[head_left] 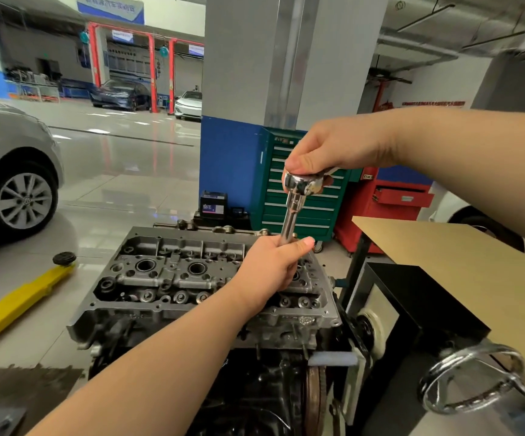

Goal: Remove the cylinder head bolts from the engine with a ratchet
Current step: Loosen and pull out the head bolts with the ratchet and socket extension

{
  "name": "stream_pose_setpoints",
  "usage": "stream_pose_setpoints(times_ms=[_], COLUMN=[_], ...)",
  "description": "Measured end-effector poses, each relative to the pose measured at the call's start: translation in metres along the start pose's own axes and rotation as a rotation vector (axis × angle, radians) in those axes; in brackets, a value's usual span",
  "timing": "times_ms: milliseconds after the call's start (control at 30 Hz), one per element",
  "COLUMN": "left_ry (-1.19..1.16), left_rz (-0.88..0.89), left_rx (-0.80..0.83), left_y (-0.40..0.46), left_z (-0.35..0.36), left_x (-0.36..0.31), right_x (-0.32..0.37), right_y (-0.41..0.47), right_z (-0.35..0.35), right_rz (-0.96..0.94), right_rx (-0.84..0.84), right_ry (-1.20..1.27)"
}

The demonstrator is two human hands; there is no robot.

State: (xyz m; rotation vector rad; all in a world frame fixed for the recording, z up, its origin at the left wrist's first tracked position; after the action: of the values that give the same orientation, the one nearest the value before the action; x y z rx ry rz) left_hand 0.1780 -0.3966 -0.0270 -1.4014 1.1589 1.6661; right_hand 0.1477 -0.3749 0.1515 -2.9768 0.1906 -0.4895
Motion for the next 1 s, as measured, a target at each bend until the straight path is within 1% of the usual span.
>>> stream_pose_setpoints(times_ms=[100,167,200,267,300,367,400,467,567,667,800,933,1000], left_ry=[-0.011,-0.022,-0.029,-0.043,-0.047,-0.057,-0.064,-0.066,-0.067,-0.058,-0.061,-0.061,-0.058], left_rz=[-0.006,0.000,0.000,0.000,0.000,-0.002,-0.001,0.001,-0.003,0.000,0.020,0.029,0.032], left_rx=[-0.029,-0.045,-0.051,-0.061,-0.064,-0.063,-0.063,-0.066,-0.062,-0.056,-0.059,-0.058,-0.064], left_y=[0.001,0.003,0.003,0.004,0.004,0.004,0.005,0.005,0.005,0.005,0.005,0.006,0.006], left_z=[-0.002,-0.004,-0.005,-0.007,-0.007,-0.007,-0.007,-0.007,-0.006,-0.005,-0.005,-0.006,-0.007], left_x=[0.001,0.002,0.003,0.004,0.005,0.005,0.005,0.005,0.006,0.005,0.004,0.005,0.005], right_x=[-0.008,-0.010,-0.012,-0.025,-0.038,-0.074,-0.097,-0.148,-0.218,-0.262,-0.297,-0.325,-0.335], right_y=[0.004,0.004,0.001,-0.009,-0.016,-0.025,-0.029,-0.040,-0.068,-0.091,-0.105,-0.127,-0.134], right_z=[-0.010,-0.019,-0.026,-0.046,-0.055,-0.057,-0.050,-0.024,0.023,0.060,0.102,0.130,0.144], right_rz=[-0.030,-0.062,-0.076,-0.069,-0.030,0.140,0.255,0.447,0.604,0.649,0.610,0.671,0.724], right_rx=[-0.067,-0.102,-0.138,-0.265,-0.343,-0.444,-0.459,-0.452,-0.451,-0.467,-0.433,-0.525,-0.532], right_ry=[0.076,0.174,0.236,0.349,0.356,0.209,0.124,0.056,0.068,0.061,0.040,-0.010,-0.071])
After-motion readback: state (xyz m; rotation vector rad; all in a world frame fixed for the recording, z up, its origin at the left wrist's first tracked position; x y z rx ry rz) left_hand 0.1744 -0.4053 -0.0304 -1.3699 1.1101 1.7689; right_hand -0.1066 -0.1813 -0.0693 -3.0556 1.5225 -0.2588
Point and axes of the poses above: each hand's wrist, its own y-axis towards the middle knuckle, its own z-axis out of the palm, x = y × z, the point moved 10 cm from there along y, towards the middle knuckle, and after that the axes turned 2 degrees about y, right-handed, at the moved point
